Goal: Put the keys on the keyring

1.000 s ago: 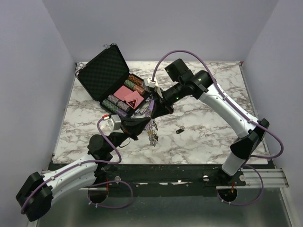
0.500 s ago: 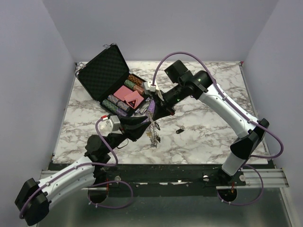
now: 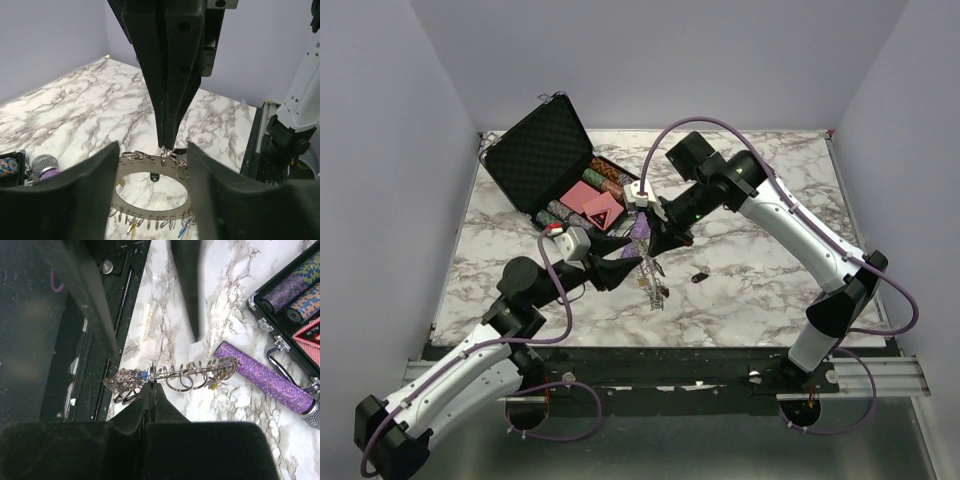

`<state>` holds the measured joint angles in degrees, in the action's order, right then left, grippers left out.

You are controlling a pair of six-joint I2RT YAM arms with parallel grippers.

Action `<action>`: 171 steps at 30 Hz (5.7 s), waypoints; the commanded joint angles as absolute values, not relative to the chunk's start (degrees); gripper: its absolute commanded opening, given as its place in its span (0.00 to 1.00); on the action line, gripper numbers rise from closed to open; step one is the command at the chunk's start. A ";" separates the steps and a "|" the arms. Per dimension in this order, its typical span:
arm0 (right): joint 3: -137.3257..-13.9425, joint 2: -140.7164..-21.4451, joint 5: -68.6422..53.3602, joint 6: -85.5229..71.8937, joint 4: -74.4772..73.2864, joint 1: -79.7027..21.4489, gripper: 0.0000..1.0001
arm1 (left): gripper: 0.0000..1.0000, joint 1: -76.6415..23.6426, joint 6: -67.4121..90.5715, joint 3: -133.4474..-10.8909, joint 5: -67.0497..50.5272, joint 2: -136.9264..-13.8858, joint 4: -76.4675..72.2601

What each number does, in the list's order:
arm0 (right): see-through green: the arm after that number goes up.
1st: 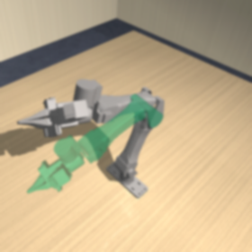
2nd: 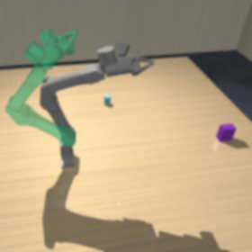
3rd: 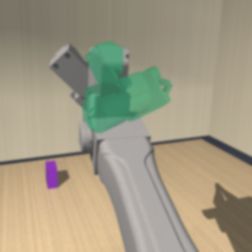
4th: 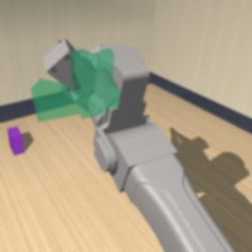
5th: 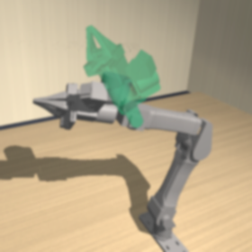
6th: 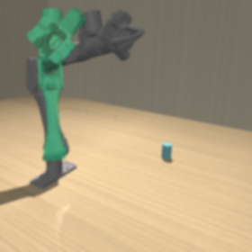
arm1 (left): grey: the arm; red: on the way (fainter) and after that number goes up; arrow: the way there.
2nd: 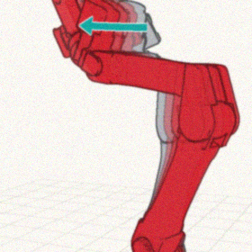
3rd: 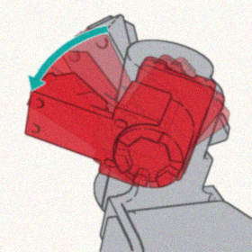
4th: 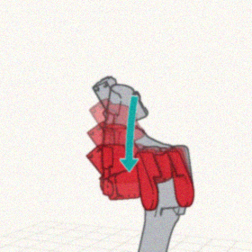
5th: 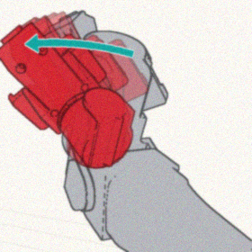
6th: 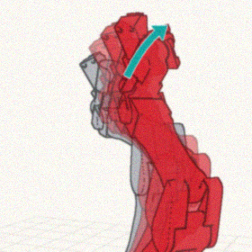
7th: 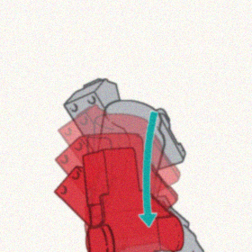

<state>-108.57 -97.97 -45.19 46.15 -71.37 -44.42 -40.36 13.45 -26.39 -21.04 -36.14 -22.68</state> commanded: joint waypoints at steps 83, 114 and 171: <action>-109.60 -97.82 -46.14 44.22 -71.11 -45.70 0.08 | 0.00 -30.59 18.46 -32.52 -45.79 -47.64 -23.81; -100.55 -92.90 -70.31 -1.91 -36.40 -36.39 0.44 | 0.00 -30.59 44.73 -13.18 -24.17 -48.42 -86.48; -93.87 -92.20 -63.19 1.32 -37.62 -38.41 0.31 | 0.00 -30.59 46.93 -15.21 -21.88 -49.39 -89.38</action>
<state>-94.11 -92.88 -63.86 0.23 -36.58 -38.09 -30.74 45.95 -13.39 -23.57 -49.95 -73.23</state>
